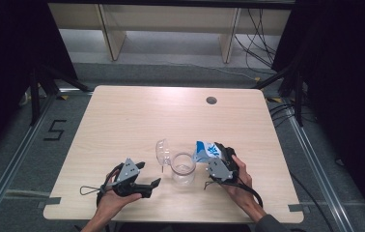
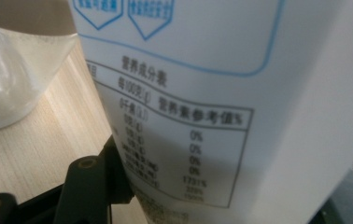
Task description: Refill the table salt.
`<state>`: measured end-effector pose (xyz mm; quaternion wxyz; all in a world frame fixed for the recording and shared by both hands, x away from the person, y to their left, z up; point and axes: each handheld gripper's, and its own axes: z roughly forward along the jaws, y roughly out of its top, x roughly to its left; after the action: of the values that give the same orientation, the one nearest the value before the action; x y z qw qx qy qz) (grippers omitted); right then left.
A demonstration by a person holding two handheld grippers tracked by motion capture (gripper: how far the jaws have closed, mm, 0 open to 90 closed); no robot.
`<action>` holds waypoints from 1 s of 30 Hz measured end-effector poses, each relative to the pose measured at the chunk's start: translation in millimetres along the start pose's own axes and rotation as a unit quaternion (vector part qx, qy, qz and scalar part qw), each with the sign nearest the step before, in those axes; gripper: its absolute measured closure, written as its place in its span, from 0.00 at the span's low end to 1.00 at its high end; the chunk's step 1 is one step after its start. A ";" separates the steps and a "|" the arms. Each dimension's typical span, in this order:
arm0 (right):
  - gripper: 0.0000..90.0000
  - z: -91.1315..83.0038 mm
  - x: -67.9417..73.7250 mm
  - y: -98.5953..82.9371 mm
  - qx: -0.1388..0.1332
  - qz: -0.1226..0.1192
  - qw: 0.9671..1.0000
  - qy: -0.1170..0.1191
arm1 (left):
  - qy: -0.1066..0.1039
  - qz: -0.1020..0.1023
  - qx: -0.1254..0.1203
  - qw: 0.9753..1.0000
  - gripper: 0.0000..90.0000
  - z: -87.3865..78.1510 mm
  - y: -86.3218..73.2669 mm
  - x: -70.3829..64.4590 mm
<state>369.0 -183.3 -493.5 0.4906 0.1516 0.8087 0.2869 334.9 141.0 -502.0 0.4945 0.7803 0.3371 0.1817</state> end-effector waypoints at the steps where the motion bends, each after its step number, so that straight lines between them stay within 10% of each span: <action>1: 0.46 0.0 0.0 0.0 0.000 0.000 1.000 0.000 | -0.001 0.001 0.000 1.000 0.18 0.0 -0.2 -0.1; 30: 0.47 3.5 10.2 8.9 0.001 -0.073 0.997 -0.023 | -0.001 -0.004 0.001 1.000 0.18 1.3 -0.6 -0.1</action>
<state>367.0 -169.8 -496.5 0.5284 0.0993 0.8065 0.2459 335.4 140.3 -503.1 0.4950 0.7793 0.3401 0.1789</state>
